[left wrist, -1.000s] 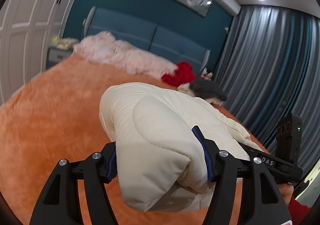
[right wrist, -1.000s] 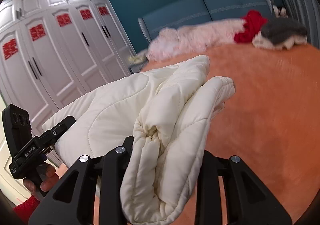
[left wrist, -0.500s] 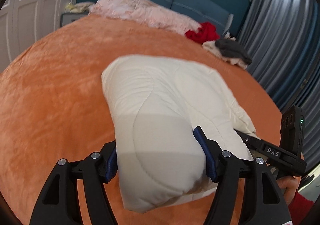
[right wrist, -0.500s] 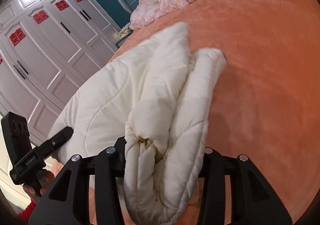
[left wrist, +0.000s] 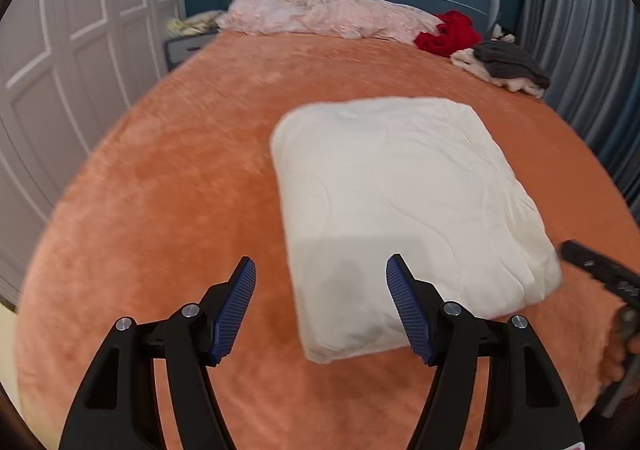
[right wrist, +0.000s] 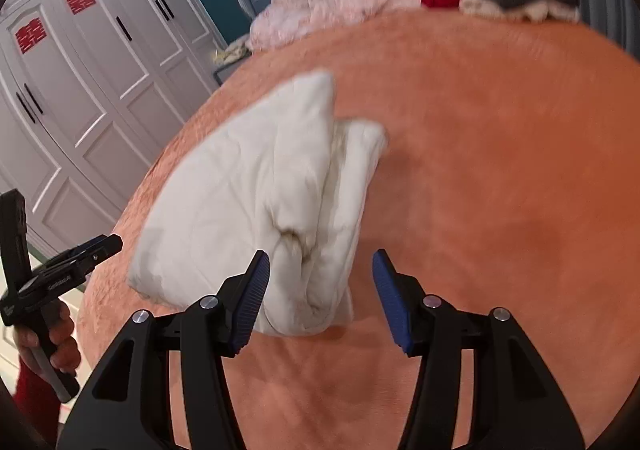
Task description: Fold large clothes
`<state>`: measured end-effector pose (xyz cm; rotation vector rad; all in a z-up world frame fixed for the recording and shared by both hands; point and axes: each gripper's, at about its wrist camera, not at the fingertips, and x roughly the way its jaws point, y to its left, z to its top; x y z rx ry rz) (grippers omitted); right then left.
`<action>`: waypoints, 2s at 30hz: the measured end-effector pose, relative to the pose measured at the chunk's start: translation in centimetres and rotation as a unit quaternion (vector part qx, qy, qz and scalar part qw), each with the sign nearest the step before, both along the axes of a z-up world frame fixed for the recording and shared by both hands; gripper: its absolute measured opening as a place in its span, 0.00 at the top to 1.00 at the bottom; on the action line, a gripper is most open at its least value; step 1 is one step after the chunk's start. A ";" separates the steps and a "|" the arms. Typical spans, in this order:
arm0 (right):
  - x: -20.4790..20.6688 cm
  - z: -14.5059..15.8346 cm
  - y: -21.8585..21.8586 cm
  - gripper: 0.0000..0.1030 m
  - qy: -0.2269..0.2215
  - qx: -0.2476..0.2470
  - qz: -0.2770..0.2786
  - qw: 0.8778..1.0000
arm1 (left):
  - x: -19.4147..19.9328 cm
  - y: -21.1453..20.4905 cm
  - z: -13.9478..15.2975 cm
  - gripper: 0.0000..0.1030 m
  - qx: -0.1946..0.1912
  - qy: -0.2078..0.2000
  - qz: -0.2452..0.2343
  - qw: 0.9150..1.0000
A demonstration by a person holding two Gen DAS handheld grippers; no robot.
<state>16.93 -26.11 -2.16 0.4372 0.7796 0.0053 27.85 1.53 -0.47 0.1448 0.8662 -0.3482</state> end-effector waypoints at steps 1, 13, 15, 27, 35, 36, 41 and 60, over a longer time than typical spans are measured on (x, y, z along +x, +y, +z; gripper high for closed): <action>0.0 0.7 0.0 0.51 -0.006 -0.007 -0.002 1.000 | 0.3 -0.1 0.5 0.36 0.002 -0.002 0.003 1.000; 12.7 6.8 3.2 0.51 -0.050 -0.099 -0.003 0.994 | 10.8 -6.0 2.4 0.36 0.011 -0.032 0.062 0.998; 15.4 5.1 3.8 0.51 -0.034 -0.108 -0.009 0.994 | 12.8 -7.0 1.0 0.36 0.021 -0.027 0.070 0.997; 19.8 -4.8 2.6 0.50 0.029 -0.092 -0.031 0.995 | 17.1 -7.4 -6.7 0.35 0.001 0.029 0.086 0.996; 19.7 -7.4 1.1 0.41 0.035 -0.032 -0.041 0.998 | 17.1 -8.3 -8.6 0.35 0.013 0.015 0.088 0.996; 19.8 -7.7 1.0 0.41 0.034 -0.027 -0.041 0.998 | 17.1 -8.4 -8.9 0.35 0.014 0.015 0.088 0.996; 19.8 -8.2 1.2 0.41 0.025 -0.029 -0.044 0.998 | 17.2 -8.7 -9.5 0.35 0.017 0.009 0.091 0.996; 19.2 -7.8 2.4 0.41 0.007 -0.074 -0.062 0.995 | 17.4 -8.9 -10.0 0.35 0.021 -0.005 0.101 0.995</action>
